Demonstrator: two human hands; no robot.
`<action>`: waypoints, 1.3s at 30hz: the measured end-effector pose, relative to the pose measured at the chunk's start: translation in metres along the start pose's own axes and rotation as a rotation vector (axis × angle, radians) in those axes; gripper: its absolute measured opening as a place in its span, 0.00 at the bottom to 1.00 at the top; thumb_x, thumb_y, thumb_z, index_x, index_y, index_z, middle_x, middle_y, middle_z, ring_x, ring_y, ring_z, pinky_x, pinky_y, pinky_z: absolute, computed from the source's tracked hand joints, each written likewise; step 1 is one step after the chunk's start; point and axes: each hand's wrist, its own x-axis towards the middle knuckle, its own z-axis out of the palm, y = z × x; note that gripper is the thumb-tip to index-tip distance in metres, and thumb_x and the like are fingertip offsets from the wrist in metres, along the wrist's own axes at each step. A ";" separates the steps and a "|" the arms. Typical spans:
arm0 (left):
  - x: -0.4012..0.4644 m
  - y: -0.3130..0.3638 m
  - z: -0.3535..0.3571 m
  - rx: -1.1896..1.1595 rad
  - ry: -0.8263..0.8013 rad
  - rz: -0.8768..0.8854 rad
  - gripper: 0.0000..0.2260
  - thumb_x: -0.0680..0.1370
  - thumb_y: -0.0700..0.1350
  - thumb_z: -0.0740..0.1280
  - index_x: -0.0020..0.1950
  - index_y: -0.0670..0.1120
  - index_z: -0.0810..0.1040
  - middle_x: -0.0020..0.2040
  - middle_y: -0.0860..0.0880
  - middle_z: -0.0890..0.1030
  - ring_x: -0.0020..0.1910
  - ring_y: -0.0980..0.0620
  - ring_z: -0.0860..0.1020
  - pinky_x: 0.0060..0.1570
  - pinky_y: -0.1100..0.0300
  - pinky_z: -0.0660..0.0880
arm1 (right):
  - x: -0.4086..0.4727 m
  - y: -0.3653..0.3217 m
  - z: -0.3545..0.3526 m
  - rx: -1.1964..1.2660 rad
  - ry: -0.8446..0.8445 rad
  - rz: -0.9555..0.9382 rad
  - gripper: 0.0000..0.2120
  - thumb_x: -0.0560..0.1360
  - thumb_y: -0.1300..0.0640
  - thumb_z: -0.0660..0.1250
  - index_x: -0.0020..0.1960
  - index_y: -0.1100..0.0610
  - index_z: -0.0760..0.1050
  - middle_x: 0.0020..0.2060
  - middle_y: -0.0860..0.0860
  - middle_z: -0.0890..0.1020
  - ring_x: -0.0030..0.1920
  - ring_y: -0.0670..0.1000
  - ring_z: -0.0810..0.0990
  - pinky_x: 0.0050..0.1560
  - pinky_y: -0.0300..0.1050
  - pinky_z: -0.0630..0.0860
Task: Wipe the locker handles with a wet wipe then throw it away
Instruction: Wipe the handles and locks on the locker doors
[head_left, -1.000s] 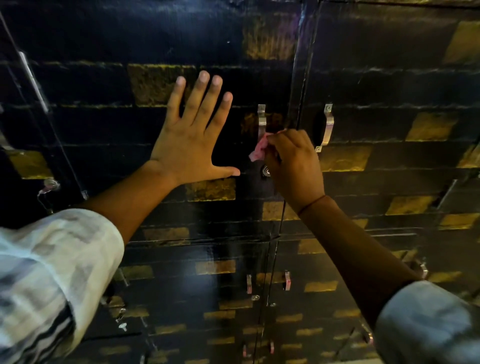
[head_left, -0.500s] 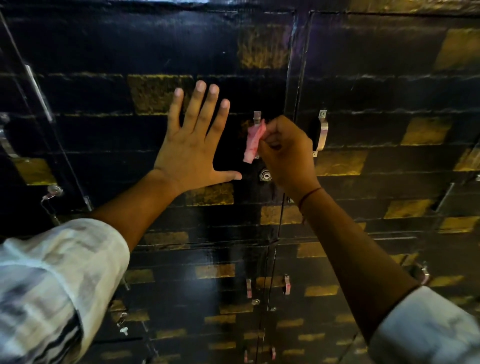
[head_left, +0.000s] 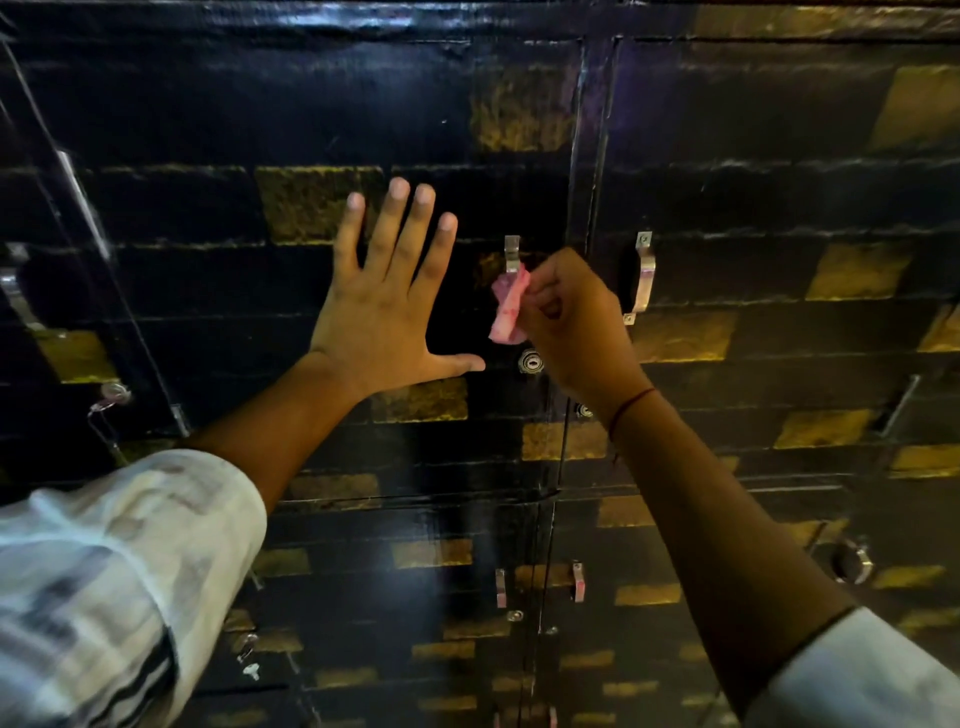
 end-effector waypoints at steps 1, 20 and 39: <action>0.000 0.000 -0.001 -0.006 0.001 0.001 0.59 0.70 0.82 0.57 0.82 0.37 0.47 0.81 0.31 0.53 0.80 0.31 0.50 0.76 0.31 0.43 | -0.002 0.002 0.000 -0.055 -0.003 -0.031 0.03 0.79 0.63 0.67 0.48 0.61 0.73 0.39 0.49 0.81 0.42 0.46 0.82 0.44 0.37 0.80; 0.001 0.003 -0.012 0.010 -0.061 -0.019 0.59 0.71 0.79 0.60 0.83 0.37 0.48 0.82 0.33 0.49 0.81 0.32 0.48 0.76 0.29 0.47 | -0.015 -0.003 -0.002 -0.217 0.070 0.030 0.04 0.78 0.63 0.64 0.45 0.60 0.76 0.42 0.52 0.82 0.41 0.49 0.81 0.39 0.51 0.79; 0.088 0.107 -0.020 0.025 -0.078 0.026 0.57 0.72 0.79 0.57 0.83 0.39 0.43 0.83 0.36 0.44 0.82 0.36 0.44 0.79 0.34 0.46 | 0.026 0.029 -0.104 -0.143 0.211 0.116 0.09 0.75 0.56 0.71 0.40 0.61 0.78 0.32 0.48 0.79 0.31 0.42 0.75 0.31 0.31 0.71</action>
